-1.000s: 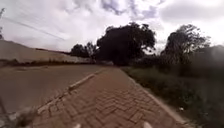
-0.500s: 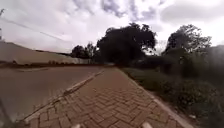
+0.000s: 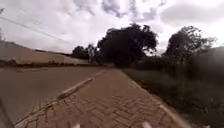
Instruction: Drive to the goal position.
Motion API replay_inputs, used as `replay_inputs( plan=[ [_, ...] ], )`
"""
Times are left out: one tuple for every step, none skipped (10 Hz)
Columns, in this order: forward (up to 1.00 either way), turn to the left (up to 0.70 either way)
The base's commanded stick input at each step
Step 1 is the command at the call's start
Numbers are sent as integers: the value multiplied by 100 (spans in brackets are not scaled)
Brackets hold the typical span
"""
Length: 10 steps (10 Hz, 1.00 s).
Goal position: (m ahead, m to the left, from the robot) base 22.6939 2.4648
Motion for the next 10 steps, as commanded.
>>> replay_inputs(
  plan=[
    [50,0],
    [50,0],
    [50,0],
    [50,0],
    [50,0],
    [50,0],
    [50,0],
    [50,0],
    [50,0],
    [50,0]
  ],
)
